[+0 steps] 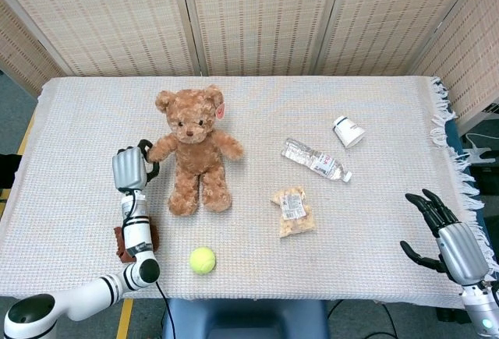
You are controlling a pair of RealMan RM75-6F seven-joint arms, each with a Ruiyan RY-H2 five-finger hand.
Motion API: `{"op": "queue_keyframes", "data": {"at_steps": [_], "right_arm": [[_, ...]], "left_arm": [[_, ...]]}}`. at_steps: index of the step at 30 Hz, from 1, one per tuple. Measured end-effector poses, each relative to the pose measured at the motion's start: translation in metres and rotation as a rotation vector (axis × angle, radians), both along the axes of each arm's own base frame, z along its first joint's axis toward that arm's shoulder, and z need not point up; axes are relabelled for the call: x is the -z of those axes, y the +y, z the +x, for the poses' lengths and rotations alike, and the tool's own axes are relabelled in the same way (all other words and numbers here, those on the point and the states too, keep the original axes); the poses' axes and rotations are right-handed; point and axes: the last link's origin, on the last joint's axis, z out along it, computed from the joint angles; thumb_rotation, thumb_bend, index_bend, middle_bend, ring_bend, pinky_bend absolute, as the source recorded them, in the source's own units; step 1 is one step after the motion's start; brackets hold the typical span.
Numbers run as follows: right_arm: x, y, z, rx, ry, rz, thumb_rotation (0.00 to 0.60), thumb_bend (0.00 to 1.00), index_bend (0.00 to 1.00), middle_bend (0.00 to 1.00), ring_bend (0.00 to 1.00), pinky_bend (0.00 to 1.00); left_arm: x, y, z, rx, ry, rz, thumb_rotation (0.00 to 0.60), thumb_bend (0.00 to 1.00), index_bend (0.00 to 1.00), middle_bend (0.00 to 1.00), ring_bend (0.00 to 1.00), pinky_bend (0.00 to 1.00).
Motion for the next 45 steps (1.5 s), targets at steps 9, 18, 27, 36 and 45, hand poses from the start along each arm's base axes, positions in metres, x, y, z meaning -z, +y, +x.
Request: {"op": "queue_keyframes", "data": {"at_steps": [9,18,27,36,45], "right_arm": [[0.000,-0.001,0.000,0.002,-0.002,0.003,0.600,0.19,0.09,0.12,0.00,0.19],[0.001,0.000,0.000,0.003,-0.004,0.006,0.600,0.19,0.09,0.12,0.00,0.19],[-0.001,0.000,0.000,0.001,-0.010,-0.004,0.600,0.19,0.09,0.12,0.00,0.19],[0.000,0.000,0.000,0.001,-0.010,0.000,0.600,0.19,0.09,0.12,0.00,0.19],[0.000,-0.001,0.000,0.002,-0.013,-0.001,0.600,0.19,0.09,0.12,0.00,0.19]], "left_arm": [[0.011,-0.006,-0.005,-0.070,0.007,-0.112,0.600,0.40,0.48,0.64,0.52,0.41],[0.001,-0.002,-0.003,0.049,-0.037,0.001,0.600,0.40,0.51,0.67,0.52,0.45],[0.008,-0.007,-0.003,-0.015,-0.017,-0.086,0.600,0.40,0.47,0.64,0.52,0.46],[0.002,-0.005,-0.004,0.061,-0.024,0.001,0.600,0.40,0.48,0.65,0.53,0.45],[0.009,-0.009,-0.008,0.031,-0.029,-0.079,0.600,0.39,0.38,0.55,0.50,0.45]]}}
